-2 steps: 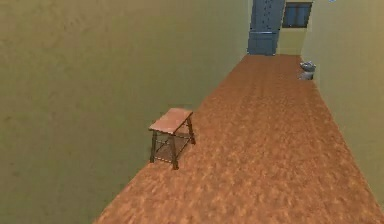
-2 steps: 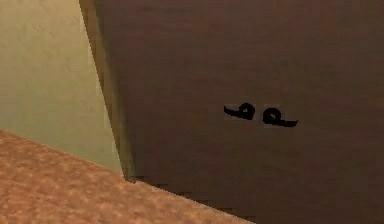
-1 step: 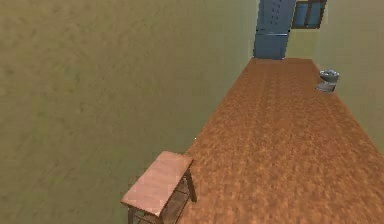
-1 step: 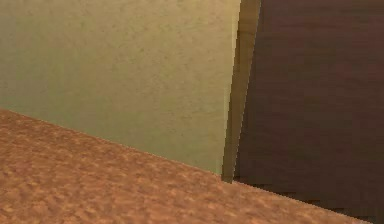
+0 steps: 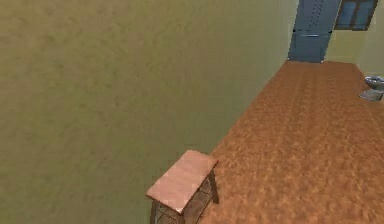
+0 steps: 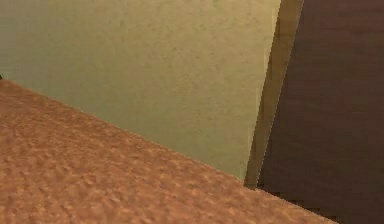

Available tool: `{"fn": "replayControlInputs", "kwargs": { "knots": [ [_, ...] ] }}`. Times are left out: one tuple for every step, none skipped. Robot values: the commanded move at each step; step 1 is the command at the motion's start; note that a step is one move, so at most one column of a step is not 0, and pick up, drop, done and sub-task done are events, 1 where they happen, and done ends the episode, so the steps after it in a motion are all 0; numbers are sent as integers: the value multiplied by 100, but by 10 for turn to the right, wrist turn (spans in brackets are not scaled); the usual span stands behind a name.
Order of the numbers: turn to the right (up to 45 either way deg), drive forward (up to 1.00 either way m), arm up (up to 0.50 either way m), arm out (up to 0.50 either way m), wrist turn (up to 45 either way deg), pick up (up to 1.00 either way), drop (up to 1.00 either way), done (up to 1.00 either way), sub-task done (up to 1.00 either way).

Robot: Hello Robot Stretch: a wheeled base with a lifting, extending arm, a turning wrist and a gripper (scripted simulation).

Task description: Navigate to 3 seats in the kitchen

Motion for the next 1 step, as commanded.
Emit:
{"fn": "replayControlInputs", "kwargs": {
  "knots": [
    [0, 0, 0, 0, 0, 0, 0, 100, 0]
  ]
}}
